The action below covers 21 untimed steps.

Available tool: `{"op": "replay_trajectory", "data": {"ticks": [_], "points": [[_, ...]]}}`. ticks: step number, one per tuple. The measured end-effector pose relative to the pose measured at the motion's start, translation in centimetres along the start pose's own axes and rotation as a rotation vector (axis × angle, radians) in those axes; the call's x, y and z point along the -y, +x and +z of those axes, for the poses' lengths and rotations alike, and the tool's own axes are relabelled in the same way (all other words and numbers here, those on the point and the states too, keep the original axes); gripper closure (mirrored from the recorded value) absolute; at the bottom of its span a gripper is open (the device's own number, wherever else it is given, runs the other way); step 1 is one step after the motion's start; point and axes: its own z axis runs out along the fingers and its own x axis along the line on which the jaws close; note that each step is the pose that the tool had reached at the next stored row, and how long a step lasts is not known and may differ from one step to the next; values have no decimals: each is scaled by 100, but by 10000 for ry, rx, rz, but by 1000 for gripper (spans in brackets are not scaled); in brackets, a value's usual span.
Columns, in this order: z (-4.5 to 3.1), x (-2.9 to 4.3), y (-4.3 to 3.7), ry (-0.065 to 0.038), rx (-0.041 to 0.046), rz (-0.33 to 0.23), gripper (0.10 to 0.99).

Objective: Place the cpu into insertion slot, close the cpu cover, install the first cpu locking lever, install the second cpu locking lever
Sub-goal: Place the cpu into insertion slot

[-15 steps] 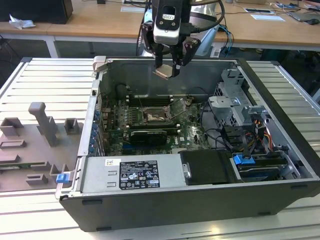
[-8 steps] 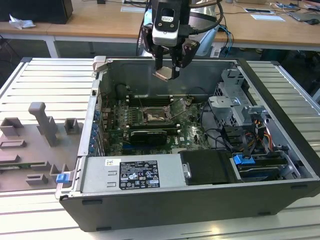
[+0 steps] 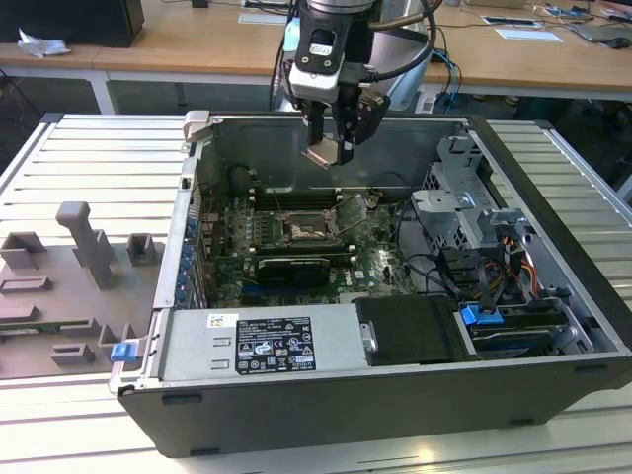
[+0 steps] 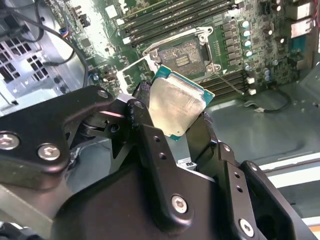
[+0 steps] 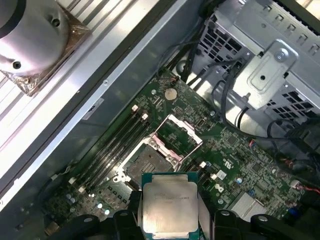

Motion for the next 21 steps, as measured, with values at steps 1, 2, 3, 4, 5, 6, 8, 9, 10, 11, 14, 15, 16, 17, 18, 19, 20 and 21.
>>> {"op": "replay_trajectory", "data": {"ticks": [1, 2, 3, 4, 5, 6, 8, 9, 10, 11, 14, 15, 16, 17, 18, 19, 20, 21], "points": [[2, 0, 0, -1, 5, 72, 553], [3, 0, 0, -1, 7, 104, 553], [4, 0, 0, -1, 11, 152, 553], [5, 0, 0, -1, 13, 189, 553], [6, 0, 0, -1, 16, 240, 553], [6, 0, 0, -2, 17, 261, 553], [9, 0, 0, -3, 20, 313, 553], [13, 1, 0, -2, 23, 352, 553], [15, 1, 0, -1, 25, 372, 553], [16, 1, 0, -2, 26, 388, 553], [25, 1, 0, -3, 30, 458, 553], [27, 2, 0, -2, 31, 475, 553], [29, 2, 0, -3, 33, 501, 553], [31, 2, 0, -3, 35, 527, 553], [35, 2, 0, -3, 37, 562, 553], [38, 2, 0, -4, 38, 583, 553], [39, 2, 0, -4, 40, 603, 553], [41, 3, 0, -3, 41, 623, 553]]}}
